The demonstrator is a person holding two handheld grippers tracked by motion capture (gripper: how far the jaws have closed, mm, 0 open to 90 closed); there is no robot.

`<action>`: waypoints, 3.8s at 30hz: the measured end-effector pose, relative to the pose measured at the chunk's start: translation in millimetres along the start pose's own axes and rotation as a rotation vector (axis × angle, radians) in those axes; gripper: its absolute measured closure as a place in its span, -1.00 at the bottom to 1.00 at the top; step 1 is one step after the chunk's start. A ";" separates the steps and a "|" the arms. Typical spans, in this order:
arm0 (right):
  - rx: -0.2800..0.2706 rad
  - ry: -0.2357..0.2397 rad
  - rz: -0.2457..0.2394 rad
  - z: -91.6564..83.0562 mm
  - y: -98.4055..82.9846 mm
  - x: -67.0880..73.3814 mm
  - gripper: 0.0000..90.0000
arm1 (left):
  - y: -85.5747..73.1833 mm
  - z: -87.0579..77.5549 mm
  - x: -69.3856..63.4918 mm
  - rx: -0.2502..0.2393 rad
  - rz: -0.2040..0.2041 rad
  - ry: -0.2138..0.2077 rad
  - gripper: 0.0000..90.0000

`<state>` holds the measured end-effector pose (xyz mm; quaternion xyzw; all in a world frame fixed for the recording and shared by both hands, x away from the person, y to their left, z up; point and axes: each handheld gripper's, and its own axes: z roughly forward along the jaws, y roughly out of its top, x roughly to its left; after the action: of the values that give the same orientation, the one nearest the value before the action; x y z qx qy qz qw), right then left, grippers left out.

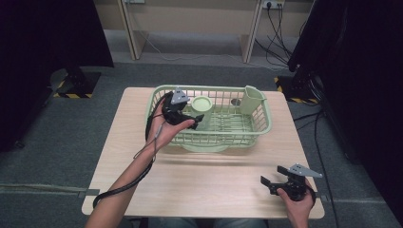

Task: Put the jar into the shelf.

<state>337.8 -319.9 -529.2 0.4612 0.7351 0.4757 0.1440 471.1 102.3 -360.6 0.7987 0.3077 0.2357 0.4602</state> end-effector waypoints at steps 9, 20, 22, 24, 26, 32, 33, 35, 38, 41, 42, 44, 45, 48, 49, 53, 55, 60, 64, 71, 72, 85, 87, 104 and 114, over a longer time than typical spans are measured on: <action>0.001 0.001 0.000 -0.1 -0.1 0.2 -0.92 | -10.0 -11.9 -3.8 -0.021 0.010 -0.001 -0.92; 0.003 -0.001 0.001 0.0 -0.1 0.5 -0.92 | -21.5 -24.3 -4.0 -0.035 0.013 0.000 -0.92; 0.002 -0.001 0.000 -0.1 -0.1 0.3 -0.92 | -24.3 -26.3 -4.2 -0.037 0.009 -0.005 -0.92; 0.002 -0.001 0.001 -0.1 -0.1 0.3 -0.92 | -27.0 -28.4 -4.2 -0.041 0.011 -0.004 -0.92; 0.002 -0.001 0.000 -0.1 -0.2 0.3 -0.92 | -29.5 -30.8 -4.2 -0.045 0.013 -0.006 -0.92; 0.000 -0.001 -0.001 0.1 -0.2 0.2 -0.92 | -36.9 -37.8 -6.3 -0.058 0.011 -0.010 -0.92; 0.000 -0.001 -0.001 0.1 -0.2 0.2 -0.92 | -38.1 -38.8 -6.8 -0.060 0.011 -0.011 -0.92; 0.000 -0.002 -0.001 0.0 -0.2 0.3 -0.92 | -40.7 -40.7 -8.2 -0.063 0.010 -0.012 -0.92; 0.000 -0.001 -0.001 0.1 -0.2 0.2 -0.92 | -45.5 -43.8 -10.8 -0.064 0.016 -0.015 -0.92; 0.000 -0.002 -0.002 0.1 -0.2 0.3 -0.92 | -47.7 -45.5 -12.2 -0.066 0.016 -0.016 -0.92; 0.000 -0.002 -0.002 0.1 -0.2 0.3 -0.92 | -48.6 -46.2 -12.8 -0.068 0.016 -0.015 -0.92; 0.000 -0.002 -0.001 0.1 -0.2 0.2 -0.92 | -50.4 -47.8 -14.2 -0.075 0.014 -0.015 -0.92; -0.001 -0.002 -0.001 0.0 -0.2 0.2 -0.92 | -51.2 -48.8 -14.9 -0.076 0.014 -0.015 -0.92; 0.000 -0.002 -0.001 0.0 -0.2 0.2 -0.92 | -53.2 -51.9 -16.6 -0.082 0.018 -0.016 -0.92; 0.000 -0.003 -0.001 0.0 -0.2 0.3 -0.92 | -54.0 -53.1 -17.1 -0.084 0.016 -0.018 -0.92; -0.001 -0.003 -0.001 0.0 -0.2 0.2 -0.92 | -58.2 -57.3 -19.2 -0.091 0.015 -0.022 -0.92; 0.002 -0.003 -0.002 0.3 -0.1 0.5 -0.92 | -60.8 -59.6 -19.9 -0.092 0.015 -0.020 -0.92; 0.001 -0.004 -0.002 0.3 -0.2 0.5 -0.92 | -68.6 -64.3 -21.8 -0.091 0.009 -0.022 -0.92; 0.002 -0.005 -0.004 0.4 -0.1 0.6 -0.92 | -75.4 -68.0 -22.6 -0.092 0.003 -0.020 -0.92; 0.002 -0.004 -0.002 0.2 -0.2 0.8 -0.92 | -85.8 -75.9 -21.6 -0.100 -0.014 -0.015 -0.92; 0.001 -0.004 -0.002 0.2 -0.2 0.8 -0.92 | -87.7 -77.7 -21.2 -0.099 -0.014 -0.014 -0.92; 0.004 -0.002 0.001 0.5 -0.1 0.6 -0.92 | -114.2 -92.2 -17.8 -0.103 -0.045 -0.006 -0.92; 0.003 -0.003 -0.001 0.4 -0.2 0.6 -0.92 | -118.4 -93.3 -17.9 -0.103 -0.051 -0.008 -0.92; 0.003 -0.002 0.002 0.3 -0.2 0.5 -0.92 | -147.6 -98.2 -19.1 -0.110 -0.063 -0.014 -0.93; 0.002 -0.001 0.001 0.3 -0.2 0.5 -0.92 | -168.7 -92.2 -23.3 -0.092 -0.085 -0.039 -0.93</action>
<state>337.7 -319.4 -529.4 0.4619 0.7354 0.4747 0.1437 347.6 205.5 -468.3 0.7675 0.3211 0.2144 0.5118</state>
